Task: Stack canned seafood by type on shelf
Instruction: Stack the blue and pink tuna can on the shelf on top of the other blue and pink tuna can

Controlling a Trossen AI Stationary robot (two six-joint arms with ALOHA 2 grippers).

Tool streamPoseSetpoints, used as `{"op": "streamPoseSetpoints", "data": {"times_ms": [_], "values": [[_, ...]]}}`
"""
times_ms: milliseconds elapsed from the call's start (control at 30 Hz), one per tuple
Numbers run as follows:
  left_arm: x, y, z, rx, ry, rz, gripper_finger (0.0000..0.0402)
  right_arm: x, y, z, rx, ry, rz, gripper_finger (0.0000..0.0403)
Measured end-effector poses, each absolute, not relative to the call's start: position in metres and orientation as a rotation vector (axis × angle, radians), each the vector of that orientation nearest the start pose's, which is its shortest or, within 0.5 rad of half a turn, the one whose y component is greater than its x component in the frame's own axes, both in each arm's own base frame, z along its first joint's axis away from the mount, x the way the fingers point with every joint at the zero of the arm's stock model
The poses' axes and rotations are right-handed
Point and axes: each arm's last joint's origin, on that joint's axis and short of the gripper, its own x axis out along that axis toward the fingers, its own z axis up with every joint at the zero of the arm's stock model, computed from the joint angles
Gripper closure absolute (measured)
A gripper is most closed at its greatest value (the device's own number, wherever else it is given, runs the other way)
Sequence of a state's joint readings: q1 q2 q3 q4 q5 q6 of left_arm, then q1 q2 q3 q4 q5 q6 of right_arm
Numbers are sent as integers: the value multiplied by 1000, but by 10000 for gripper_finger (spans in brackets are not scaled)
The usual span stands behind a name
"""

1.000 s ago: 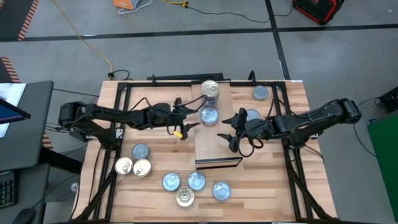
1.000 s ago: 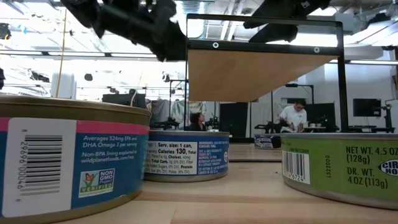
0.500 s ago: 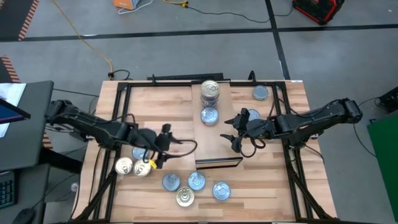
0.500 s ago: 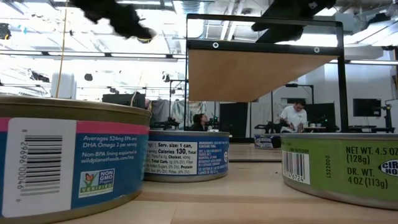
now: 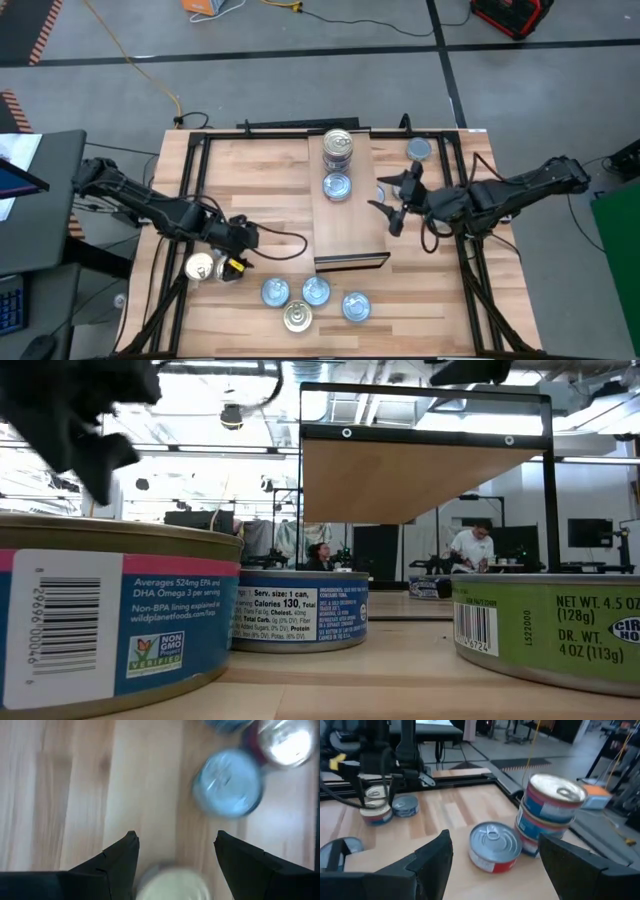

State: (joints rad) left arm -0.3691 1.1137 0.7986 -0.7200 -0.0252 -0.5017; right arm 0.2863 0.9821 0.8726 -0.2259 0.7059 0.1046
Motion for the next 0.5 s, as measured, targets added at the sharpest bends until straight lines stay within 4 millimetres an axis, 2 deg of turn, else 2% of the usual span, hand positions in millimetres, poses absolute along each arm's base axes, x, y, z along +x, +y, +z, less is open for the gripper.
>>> {"op": "streamPoseSetpoints", "data": {"times_ms": [167, 300, 500], "values": [[178, -72, 232, -318, 1217, 11, 150, 207, 37, 328, -97, 265, -444, 85], [172, -74, 227, -248, 1257, 28, 150, 208, 31, 329, -104, 265, -469, 85], [166, -70, 209, -166, 1275, 82, 150, 209, 25, 330, -101, 261, -496, 85]]}}
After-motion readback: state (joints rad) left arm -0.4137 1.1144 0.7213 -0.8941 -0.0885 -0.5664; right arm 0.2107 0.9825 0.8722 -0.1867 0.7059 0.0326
